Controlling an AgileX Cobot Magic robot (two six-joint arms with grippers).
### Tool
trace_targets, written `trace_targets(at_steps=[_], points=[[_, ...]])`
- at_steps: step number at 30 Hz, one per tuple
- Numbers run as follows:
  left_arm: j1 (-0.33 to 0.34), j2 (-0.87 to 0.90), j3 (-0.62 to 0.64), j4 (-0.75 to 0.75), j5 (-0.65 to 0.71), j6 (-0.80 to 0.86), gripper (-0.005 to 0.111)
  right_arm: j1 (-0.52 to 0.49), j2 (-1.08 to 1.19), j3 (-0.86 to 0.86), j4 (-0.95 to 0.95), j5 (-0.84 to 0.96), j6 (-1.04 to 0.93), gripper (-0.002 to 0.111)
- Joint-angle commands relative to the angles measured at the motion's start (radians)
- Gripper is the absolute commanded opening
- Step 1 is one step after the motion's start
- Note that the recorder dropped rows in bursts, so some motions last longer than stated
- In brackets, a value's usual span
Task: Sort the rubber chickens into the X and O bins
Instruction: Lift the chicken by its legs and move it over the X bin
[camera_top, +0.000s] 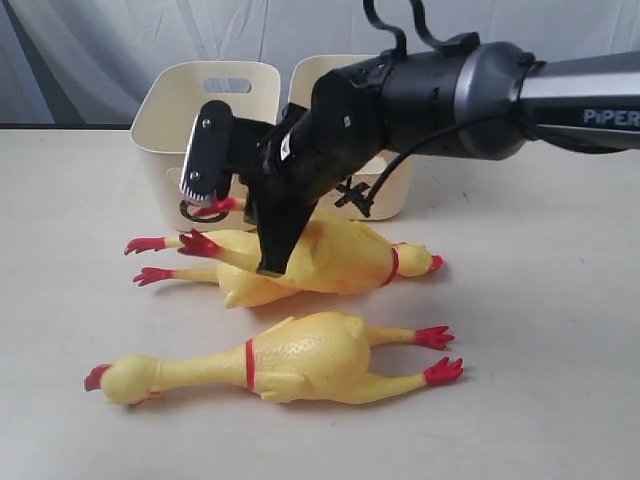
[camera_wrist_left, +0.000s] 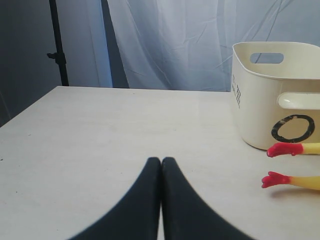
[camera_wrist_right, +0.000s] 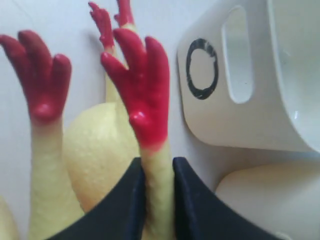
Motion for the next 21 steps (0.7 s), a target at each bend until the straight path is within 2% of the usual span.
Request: trace_targets(at_steps=[1, 9, 21], points=[[-0.006, -0.004, 0.005, 0.003, -0.001, -0.001, 0.000, -0.003, -0.077, -0.005, 0.054, -0.026, 0.000, -0.001], [-0.006, -0.004, 0.005, 0.003, -0.001, -0.001, 0.000, -0.003, -0.166, -0.005, 0.229, -0.256, 0.000, -0.001], [-0.006, -0.004, 0.005, 0.003, -0.001, -0.001, 0.000, -0.005, -0.115, -0.002, 0.348, -0.789, 0.000, -0.001]])
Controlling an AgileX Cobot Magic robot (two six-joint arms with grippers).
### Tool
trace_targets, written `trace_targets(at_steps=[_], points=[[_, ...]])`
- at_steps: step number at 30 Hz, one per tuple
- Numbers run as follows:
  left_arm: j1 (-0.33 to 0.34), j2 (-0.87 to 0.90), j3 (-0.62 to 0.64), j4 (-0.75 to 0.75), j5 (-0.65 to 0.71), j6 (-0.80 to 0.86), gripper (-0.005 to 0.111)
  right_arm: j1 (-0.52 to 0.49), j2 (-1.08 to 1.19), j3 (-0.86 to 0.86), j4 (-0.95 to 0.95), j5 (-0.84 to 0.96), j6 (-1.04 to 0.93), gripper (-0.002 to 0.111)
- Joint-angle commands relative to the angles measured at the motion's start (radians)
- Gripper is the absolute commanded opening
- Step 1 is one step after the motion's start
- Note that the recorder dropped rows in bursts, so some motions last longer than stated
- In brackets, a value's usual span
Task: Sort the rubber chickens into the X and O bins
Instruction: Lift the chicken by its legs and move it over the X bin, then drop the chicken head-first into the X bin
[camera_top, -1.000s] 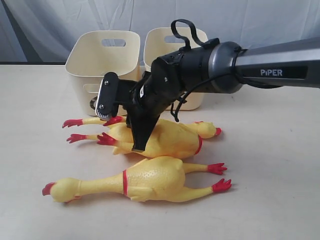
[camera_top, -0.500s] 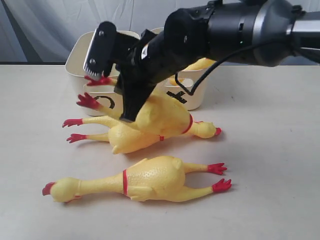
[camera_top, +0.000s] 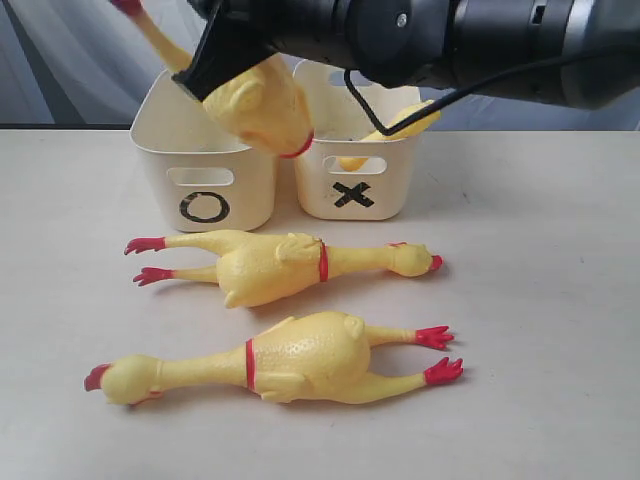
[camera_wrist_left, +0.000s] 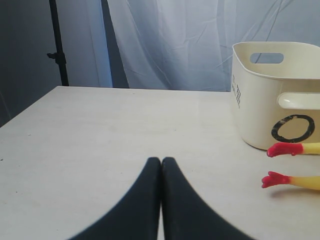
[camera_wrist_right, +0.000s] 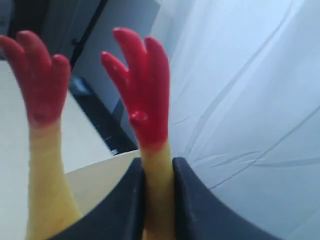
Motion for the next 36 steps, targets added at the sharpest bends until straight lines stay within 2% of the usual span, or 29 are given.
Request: trace_targets(at_steps=[1, 7, 12, 17, 23, 26, 33, 35, 36], points=[[-0.006, -0.004, 0.005, 0.003, -0.001, -0.001, 0.000, -0.005, 0.043, -0.002, 0.033, -0.216, 0.000, -0.001], [-0.006, -0.004, 0.005, 0.003, -0.001, -0.001, 0.000, -0.007, 0.117, -0.002, 0.043, -0.421, -0.072, -0.001], [-0.006, -0.004, 0.005, 0.003, -0.001, -0.001, 0.000, -0.057, 0.169, -0.004, 0.125, -0.489, -0.068, -0.001], [-0.006, -0.004, 0.005, 0.003, -0.001, -0.001, 0.000, -0.117, 0.200, -0.004, 0.240, -0.580, 0.047, -0.001], [-0.006, -0.004, 0.005, 0.003, -0.001, -0.001, 0.000, -0.186, 0.218, -0.004, 0.239, -0.651, 0.290, -0.001], [-0.006, -0.004, 0.005, 0.003, -0.001, -0.001, 0.000, -0.205, 0.232, -0.005, 0.221, -0.666, 0.405, -0.001], [-0.006, -0.004, 0.005, 0.003, -0.001, -0.001, 0.000, -0.213, 0.300, -0.087, 0.212, -0.625, 0.409, -0.001], [-0.006, -0.004, 0.005, 0.003, -0.001, -0.001, 0.000, -0.213, 0.316, -0.127, 0.210, -0.599, 0.409, 0.005], [-0.006, -0.004, 0.005, 0.003, -0.001, -0.001, 0.000, -0.213, 0.321, -0.144, 0.210, -0.592, 0.403, 0.011]])
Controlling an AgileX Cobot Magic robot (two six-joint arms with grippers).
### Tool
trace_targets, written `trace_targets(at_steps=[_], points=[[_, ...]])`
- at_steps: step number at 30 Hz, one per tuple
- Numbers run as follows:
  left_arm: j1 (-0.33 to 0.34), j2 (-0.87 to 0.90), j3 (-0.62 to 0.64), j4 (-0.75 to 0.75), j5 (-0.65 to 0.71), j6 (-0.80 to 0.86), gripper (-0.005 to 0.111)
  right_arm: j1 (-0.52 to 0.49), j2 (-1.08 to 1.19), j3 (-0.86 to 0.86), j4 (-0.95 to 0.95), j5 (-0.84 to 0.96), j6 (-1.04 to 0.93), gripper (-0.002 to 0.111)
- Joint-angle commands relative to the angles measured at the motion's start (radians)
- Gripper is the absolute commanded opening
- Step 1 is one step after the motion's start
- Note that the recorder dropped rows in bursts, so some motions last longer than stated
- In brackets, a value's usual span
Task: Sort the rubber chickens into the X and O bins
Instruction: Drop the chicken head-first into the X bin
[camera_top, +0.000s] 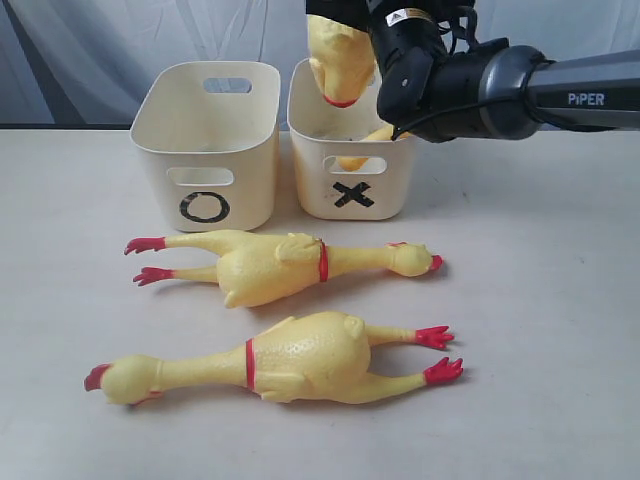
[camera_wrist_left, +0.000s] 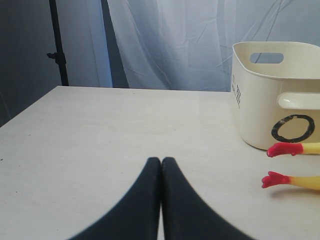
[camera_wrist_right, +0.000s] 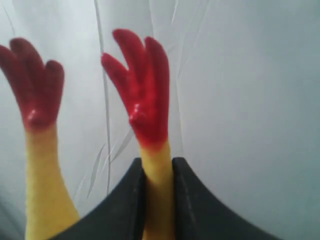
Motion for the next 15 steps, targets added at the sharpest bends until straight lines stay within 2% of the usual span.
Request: trace_targets(at_steps=[1, 6, 8, 15], points=[[-0.006, -0.004, 0.005, 0.003, -0.001, -0.001, 0.000, -0.004, 0.025, -0.077, -0.019, 0.032, 0.003, 0.018], [-0.006, -0.004, 0.005, 0.003, -0.001, -0.001, 0.000, -0.005, 0.037, -0.111, -0.020, 0.026, -0.003, 0.075], [-0.006, -0.004, 0.005, 0.003, -0.001, -0.001, 0.000, -0.005, 0.039, -0.120, -0.003, 0.023, -0.003, 0.086], [-0.006, -0.004, 0.005, 0.003, -0.001, -0.001, 0.000, -0.005, 0.039, -0.120, 0.004, 0.057, 0.001, 0.075]])
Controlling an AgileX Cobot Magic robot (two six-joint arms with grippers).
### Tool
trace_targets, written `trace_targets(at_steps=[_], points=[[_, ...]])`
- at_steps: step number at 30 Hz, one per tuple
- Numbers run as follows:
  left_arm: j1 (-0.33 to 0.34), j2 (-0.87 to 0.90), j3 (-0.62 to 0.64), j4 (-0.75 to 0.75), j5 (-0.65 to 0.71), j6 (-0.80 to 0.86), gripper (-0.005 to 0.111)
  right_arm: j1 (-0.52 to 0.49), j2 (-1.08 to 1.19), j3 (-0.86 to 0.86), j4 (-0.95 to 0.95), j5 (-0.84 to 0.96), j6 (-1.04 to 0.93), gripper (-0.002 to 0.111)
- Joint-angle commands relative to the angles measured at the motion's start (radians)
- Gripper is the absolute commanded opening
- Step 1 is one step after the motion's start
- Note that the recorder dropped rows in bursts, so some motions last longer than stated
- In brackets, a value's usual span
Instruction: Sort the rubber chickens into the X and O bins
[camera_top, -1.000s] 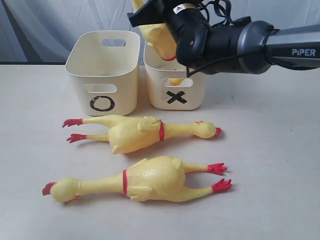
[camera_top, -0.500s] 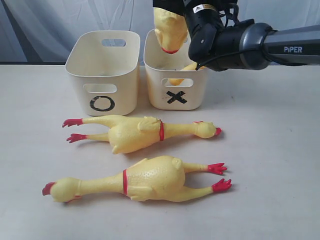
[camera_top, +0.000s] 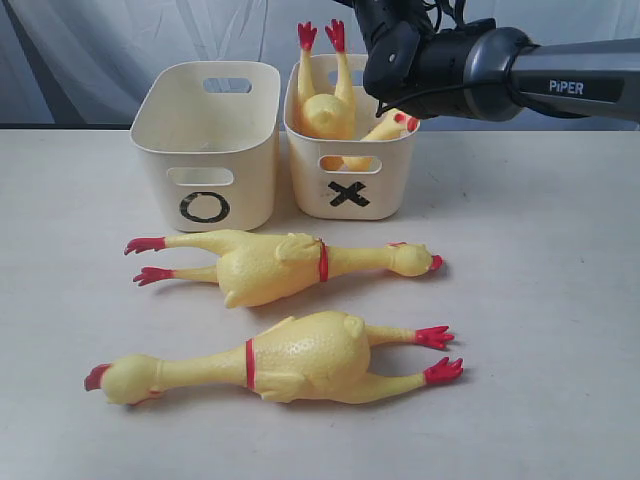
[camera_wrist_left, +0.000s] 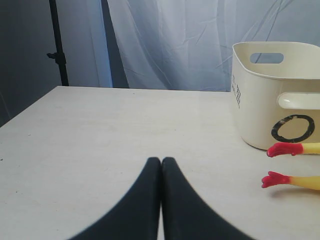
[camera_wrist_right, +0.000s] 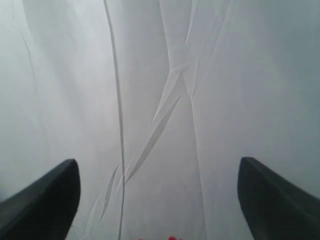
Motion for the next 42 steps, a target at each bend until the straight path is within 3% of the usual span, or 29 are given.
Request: trace_targets(at_steps=[1, 18, 20, 21, 23, 32, 42], points=[[-0.006, -0.004, 0.005, 0.003, -0.001, -0.001, 0.000, -0.005, 0.005, -0.007, 0.006, 0.019, -0.002, 0.074], [-0.006, -0.004, 0.005, 0.003, -0.001, -0.001, 0.000, -0.002, -0.082, -0.007, 0.011, 0.295, -0.002, 0.074], [-0.006, -0.004, 0.005, 0.003, -0.001, -0.001, 0.000, -0.002, -0.106, -0.007, 0.011, 0.371, -0.006, 0.062], [-0.006, -0.004, 0.005, 0.003, -0.001, -0.001, 0.000, -0.005, -0.131, -0.007, 0.011, 0.453, -0.035, 0.035], [-0.006, -0.004, 0.005, 0.003, -0.001, -0.001, 0.000, -0.005, -0.163, -0.007, -0.003, 0.571, -0.102, 0.001], [-0.006, -0.004, 0.005, 0.003, -0.001, -0.001, 0.000, -0.005, -0.242, 0.004, -0.267, 1.095, -0.183, 0.001], [-0.006, -0.004, 0.005, 0.003, -0.001, -0.001, 0.000, -0.005, -0.306, 0.011, -0.296, 1.348, -0.180, 0.001]])
